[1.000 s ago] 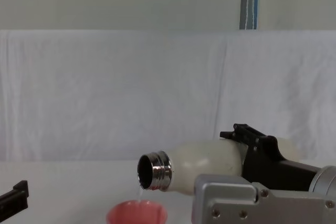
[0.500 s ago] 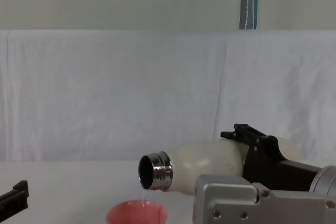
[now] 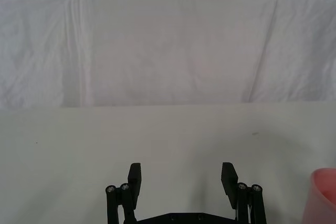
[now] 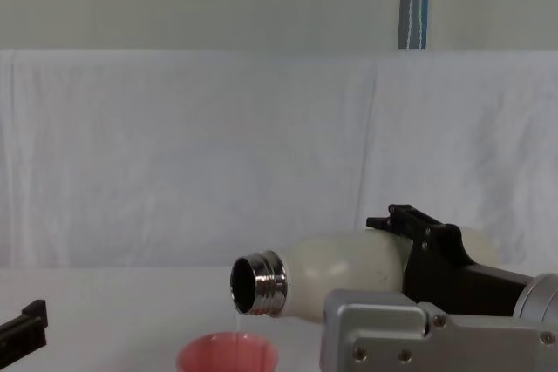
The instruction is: Grasp the thermos with one hand and pour water into the cup lid.
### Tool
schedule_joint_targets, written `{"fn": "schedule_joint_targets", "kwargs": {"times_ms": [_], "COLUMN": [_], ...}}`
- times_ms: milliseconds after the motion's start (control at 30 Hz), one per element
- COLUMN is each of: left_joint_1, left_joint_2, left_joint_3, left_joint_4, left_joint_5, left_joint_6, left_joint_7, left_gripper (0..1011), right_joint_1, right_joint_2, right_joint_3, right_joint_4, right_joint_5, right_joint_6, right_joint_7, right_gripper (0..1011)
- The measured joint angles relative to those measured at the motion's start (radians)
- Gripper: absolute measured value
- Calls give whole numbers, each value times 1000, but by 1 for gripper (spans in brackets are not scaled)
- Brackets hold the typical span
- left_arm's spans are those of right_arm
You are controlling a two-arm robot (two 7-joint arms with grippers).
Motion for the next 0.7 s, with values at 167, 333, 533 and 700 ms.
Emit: {"fn": "schedule_joint_targets", "kwargs": {"times_ms": [167,333,533,700], "left_joint_1": [0,0,0,0], "left_joint_2": [0,0,0,0], "left_joint_3": [0,0,0,0], "left_joint_4": [0,0,0,0], "left_joint_5": [0,0,0,0], "left_joint_6": [0,0,0,0], "left_joint_7": [0,0,0,0], "left_gripper": [1001,1001,1001,1001], "right_joint_1": [0,0,0,-1], "right_joint_2": [0,0,0,1], "right_joint_3": [0,-1,-2,-3], "right_joint_4": [0,0,-3,-4], "right_joint_5": [0,-1,-2,-3], "right_joint_6": [0,0,2,3], "right_joint_7": [0,-1,-1,-1], "right_gripper": [952,952,952,952]}}
